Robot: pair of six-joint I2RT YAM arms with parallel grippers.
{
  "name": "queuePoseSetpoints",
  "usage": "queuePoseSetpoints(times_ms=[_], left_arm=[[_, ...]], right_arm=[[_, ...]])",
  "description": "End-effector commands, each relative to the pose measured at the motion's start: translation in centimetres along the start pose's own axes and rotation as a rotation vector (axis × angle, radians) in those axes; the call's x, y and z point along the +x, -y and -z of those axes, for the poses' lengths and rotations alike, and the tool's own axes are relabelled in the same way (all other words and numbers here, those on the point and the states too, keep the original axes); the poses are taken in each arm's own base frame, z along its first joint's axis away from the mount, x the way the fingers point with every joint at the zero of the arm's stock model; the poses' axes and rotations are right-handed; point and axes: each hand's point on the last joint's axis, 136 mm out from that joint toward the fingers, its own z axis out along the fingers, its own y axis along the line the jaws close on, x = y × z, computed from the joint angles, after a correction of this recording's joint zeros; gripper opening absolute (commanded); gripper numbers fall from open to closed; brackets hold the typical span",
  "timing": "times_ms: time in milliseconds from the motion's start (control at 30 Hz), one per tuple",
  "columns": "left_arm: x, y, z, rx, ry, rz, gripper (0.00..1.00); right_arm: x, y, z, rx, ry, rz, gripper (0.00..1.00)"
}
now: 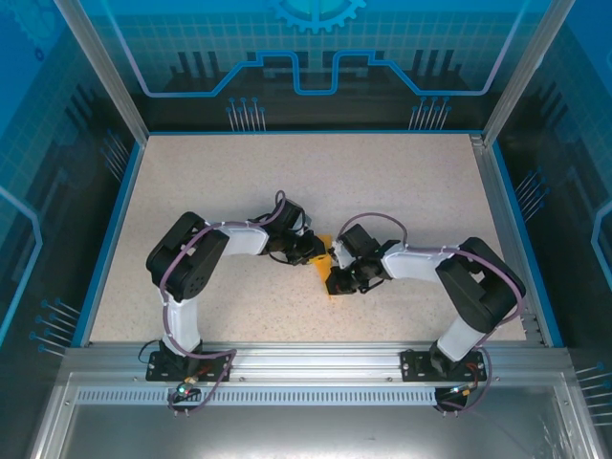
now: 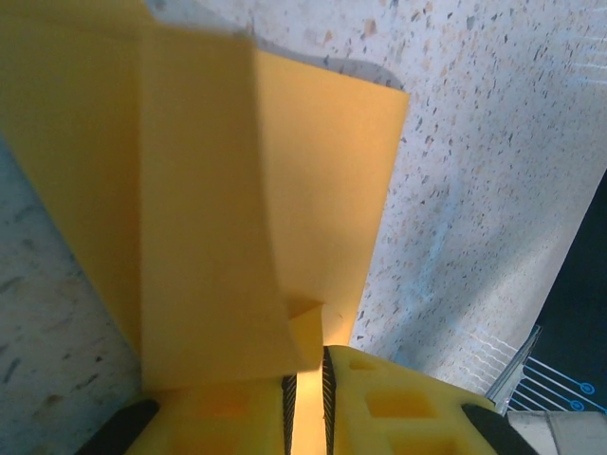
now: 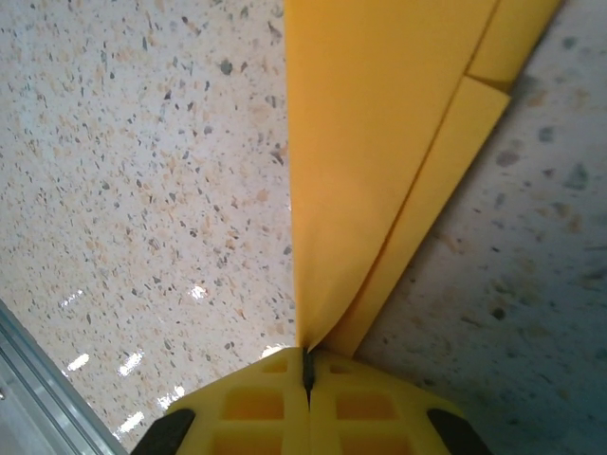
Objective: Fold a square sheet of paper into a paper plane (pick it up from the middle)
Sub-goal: Fold the wing for the fifth time at the center of the table.
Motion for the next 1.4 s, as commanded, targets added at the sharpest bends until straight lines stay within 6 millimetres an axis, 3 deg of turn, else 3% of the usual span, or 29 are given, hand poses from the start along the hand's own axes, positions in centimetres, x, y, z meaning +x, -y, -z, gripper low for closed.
queuePoseSetpoints(times_ms=[0,100,433,1367], left_arm=[[1.4,-4.5,-1.1,-0.144,-0.045,0.068,0.18],[1.4,-4.6,-1.0,-0.150,-0.043,0.071,0.18],[1.3,-4.7,-1.1,-0.155,-0.041,0.077,0.18],[1.4,-5.0,-1.2,-0.167,-0.044,0.091,0.17]], right_arm=[[5.4,3.8,-1.4,0.155,-0.181,-0.056,0.02],[5.5,4.5,-1.1,0.178,-0.169,-0.082,0.02],[5.0,2.4,0.0,0.077,-0.129,-0.056,0.09],[9.4,3.1,-0.2,0.138,-0.233,-0.029,0.13]])
